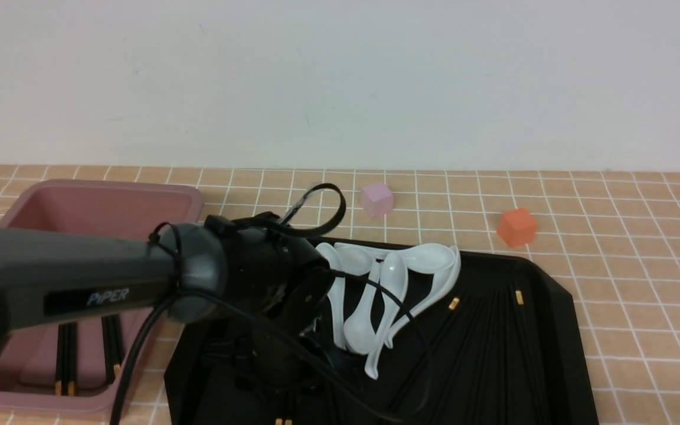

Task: On brown tablecloth take chopsticks from black tray and put them in box.
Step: 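Reach over to the black tray and grasp a pair of chopsticks with the left gripper, then place the chopsticks into the pink bin with the left gripper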

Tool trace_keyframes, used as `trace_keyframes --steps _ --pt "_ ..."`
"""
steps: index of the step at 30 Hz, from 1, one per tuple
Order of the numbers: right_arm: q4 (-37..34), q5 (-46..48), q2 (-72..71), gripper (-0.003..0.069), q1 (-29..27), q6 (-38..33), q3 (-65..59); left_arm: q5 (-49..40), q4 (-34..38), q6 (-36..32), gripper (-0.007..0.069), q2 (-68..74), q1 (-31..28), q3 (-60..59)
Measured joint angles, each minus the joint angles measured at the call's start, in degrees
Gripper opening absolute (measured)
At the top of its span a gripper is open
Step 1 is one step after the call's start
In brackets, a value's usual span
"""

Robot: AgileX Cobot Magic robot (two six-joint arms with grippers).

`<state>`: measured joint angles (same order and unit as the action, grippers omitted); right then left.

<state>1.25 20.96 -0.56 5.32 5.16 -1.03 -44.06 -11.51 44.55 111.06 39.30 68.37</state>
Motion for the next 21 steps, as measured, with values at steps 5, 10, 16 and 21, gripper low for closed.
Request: trace_keyframes --steps 5,10,16,21 --pt "0.0 0.0 0.0 0.024 0.0 0.0 0.0 -0.41 0.61 0.0 0.0217 0.18 0.06 0.3" --pt "0.0 0.0 0.0 0.024 0.0 0.0 0.0 -2.66 -1.76 3.29 0.0106 0.25 0.17 0.36" --pt "0.0 0.0 0.0 0.024 0.0 0.0 0.0 -6.93 -3.72 5.77 0.0111 -4.48 -0.03 -0.47" --pt "0.0 0.0 0.0 0.024 0.0 0.0 0.0 -11.69 -5.4 5.77 0.0111 -17.37 -0.09 1.47"
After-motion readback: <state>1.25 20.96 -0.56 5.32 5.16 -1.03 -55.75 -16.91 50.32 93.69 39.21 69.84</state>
